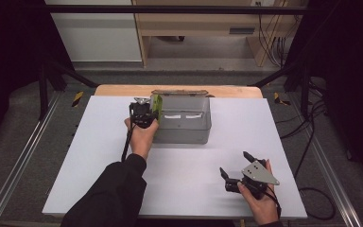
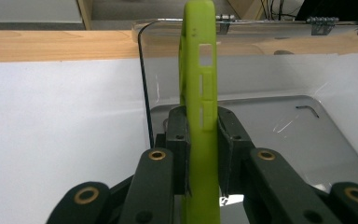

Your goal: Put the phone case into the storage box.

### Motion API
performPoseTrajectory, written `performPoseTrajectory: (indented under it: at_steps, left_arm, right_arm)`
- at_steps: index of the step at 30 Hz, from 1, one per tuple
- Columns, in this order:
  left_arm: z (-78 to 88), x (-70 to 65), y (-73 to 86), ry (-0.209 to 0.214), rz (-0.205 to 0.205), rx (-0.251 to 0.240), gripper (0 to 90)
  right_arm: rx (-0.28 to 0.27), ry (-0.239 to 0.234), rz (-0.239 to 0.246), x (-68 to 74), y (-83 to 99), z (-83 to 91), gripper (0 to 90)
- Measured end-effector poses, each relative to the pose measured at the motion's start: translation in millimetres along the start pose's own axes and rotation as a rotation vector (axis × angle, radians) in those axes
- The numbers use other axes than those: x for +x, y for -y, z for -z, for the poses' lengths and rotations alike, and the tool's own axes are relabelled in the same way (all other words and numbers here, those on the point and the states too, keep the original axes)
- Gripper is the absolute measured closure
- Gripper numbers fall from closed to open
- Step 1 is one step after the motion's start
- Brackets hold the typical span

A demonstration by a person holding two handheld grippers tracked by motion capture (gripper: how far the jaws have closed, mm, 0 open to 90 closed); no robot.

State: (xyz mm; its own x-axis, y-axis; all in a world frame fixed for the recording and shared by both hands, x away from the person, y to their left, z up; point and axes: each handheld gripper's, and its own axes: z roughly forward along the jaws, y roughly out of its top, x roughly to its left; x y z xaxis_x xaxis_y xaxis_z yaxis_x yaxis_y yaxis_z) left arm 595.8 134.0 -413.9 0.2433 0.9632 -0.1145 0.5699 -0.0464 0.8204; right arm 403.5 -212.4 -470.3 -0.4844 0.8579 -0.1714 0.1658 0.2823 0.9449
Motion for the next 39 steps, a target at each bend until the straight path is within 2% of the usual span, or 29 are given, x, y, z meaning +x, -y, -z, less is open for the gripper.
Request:
performPoseTrajectory:
  at_steps: [4, 39]
  left_arm:
    - [-0.4, 0.4, -0.2, 0.003, 0.011, 0.001, 77.3]
    - [-0.7, -2.3, -0.5, -0.018, -0.006, 0.010, 76.9]
  right_arm:
    - [0.000, 0.000, 0.000, -0.4, 0.2, 0.2, 3.4]
    - [0.011, -0.013, -0.009, 0.9, 0.2, -0.1, 3.3]
